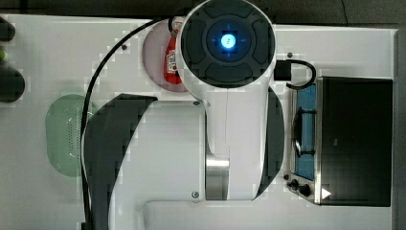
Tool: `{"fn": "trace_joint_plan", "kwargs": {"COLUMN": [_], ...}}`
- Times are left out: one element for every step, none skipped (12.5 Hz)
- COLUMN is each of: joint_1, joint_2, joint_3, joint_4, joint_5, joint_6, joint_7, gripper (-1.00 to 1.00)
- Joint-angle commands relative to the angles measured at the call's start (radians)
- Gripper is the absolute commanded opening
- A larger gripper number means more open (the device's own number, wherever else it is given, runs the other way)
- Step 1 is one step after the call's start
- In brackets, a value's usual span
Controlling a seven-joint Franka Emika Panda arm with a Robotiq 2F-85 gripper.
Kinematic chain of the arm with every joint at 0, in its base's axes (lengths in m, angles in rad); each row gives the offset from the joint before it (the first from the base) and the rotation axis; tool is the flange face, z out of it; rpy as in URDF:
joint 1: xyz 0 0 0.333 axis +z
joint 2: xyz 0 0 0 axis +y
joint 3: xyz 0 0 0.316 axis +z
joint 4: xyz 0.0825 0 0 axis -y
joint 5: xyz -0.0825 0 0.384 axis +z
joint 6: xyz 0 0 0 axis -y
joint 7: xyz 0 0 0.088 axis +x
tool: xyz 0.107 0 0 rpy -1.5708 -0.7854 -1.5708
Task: Pick banana from table and place on oven.
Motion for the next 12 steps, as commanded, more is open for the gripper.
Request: {"fn": "trace_joint_plan", "kwargs": {"joint_1": [-0.013, -0.013, -0.013, -0.013, -0.013, -0.013, -0.013, -0.012, -0.012, -0.012, -0.012, -0.011], "joint_2": [-0.482, -0.482, -0.482, -0.481, -0.48, -0.476, -0.467, -0.451, -0.429, -0.403, -0.374, -0.344], "joint_3": [-0.039, -0.039, -0.039, -0.038, -0.038, -0.038, -0.037, -0.037, -0.036, -0.036, -0.035, -0.033], "joint_4": [-0.297, -0.297, -0.297, -0.297, -0.298, -0.299, -0.305, -0.313, -0.324, -0.337, -0.351, -0.367], "joint_5": [-0.006, -0.006, -0.006, -0.006, -0.006, -0.006, -0.006, -0.006, -0.006, -0.006, -0.006, -0.006], "joint_6": [-0.176, -0.176, -0.176, -0.175, -0.175, -0.174, -0.172, -0.17, -0.159, -0.141, -0.11, -0.07], "joint_7": [0.144, 0.144, 0.143, 0.142, 0.143, 0.143, 0.143, 0.143, 0.143, 0.143, 0.142, 0.143], "gripper": [0.58, 0.8, 0.99, 1.0, 1.0, 1.0, 1.0, 1.0, 1.0, 1.0, 1.0, 1.0]}}
